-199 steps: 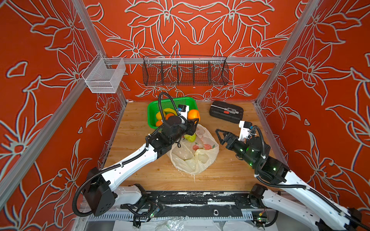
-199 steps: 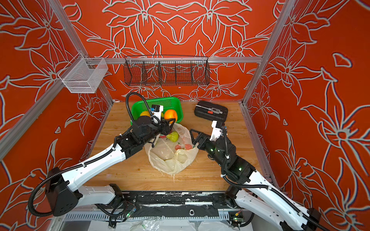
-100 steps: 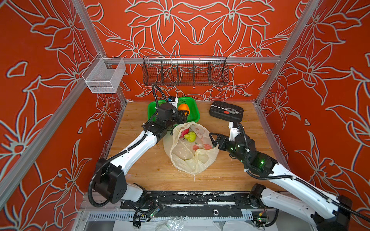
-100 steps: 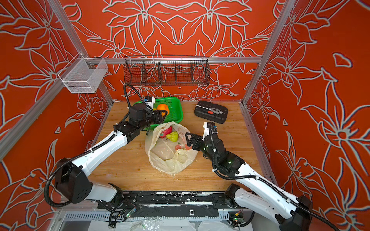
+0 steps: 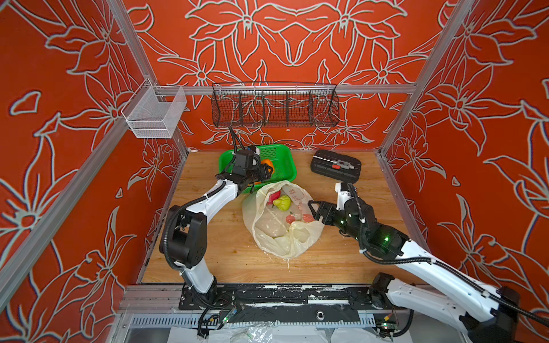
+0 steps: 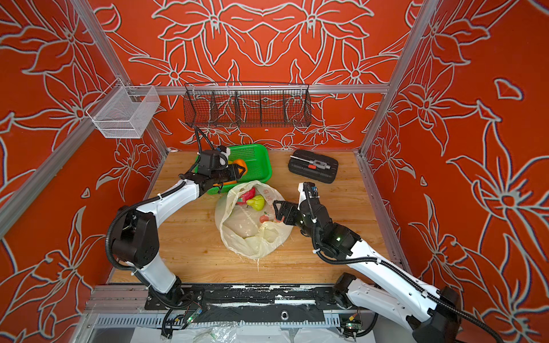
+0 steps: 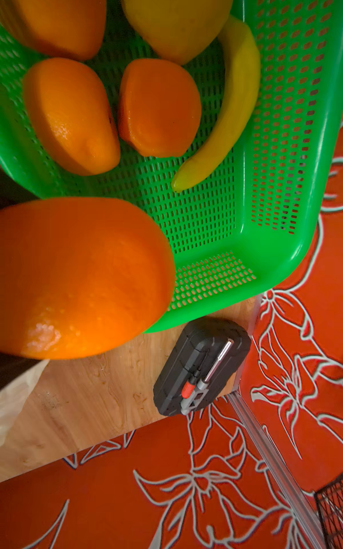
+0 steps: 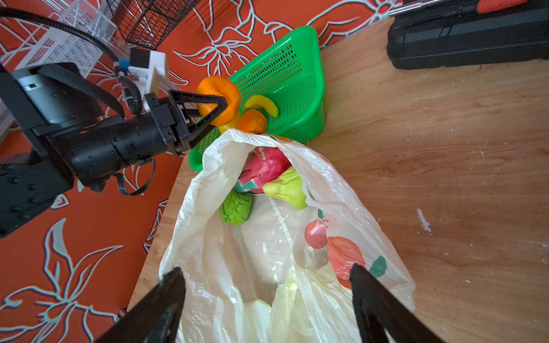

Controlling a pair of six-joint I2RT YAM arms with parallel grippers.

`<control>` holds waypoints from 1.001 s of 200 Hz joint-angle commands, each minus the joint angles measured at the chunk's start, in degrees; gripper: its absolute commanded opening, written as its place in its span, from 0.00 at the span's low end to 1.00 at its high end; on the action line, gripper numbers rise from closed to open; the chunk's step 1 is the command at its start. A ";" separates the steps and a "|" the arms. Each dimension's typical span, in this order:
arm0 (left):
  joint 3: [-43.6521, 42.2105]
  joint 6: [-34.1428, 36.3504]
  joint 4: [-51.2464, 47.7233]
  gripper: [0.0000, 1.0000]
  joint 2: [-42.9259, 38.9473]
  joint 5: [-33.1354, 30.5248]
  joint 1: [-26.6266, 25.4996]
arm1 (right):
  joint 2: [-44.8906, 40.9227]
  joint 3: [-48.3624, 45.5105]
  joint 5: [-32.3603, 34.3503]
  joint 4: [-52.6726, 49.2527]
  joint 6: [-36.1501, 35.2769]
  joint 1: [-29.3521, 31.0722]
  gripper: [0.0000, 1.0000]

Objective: Untie the knot of the plastic bag and take out the fruit
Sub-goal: 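Lower the orange into the green basket and open the left gripper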

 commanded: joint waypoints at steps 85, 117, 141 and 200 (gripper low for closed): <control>12.55 2.31 -3.31 0.47 16.52 2.87 3.77 | -1.34 1.38 -0.96 -2.42 0.37 0.33 0.88; 15.65 2.14 -4.86 0.49 20.22 5.82 3.91 | -1.87 1.35 -0.58 -2.99 0.34 0.33 0.88; 16.93 1.08 -5.51 0.53 22.01 7.42 3.91 | -2.11 1.25 -0.43 -3.20 0.36 0.33 0.88; 17.47 2.16 -6.86 0.63 20.44 6.28 3.92 | -2.62 1.27 -0.35 -3.70 0.43 0.33 0.88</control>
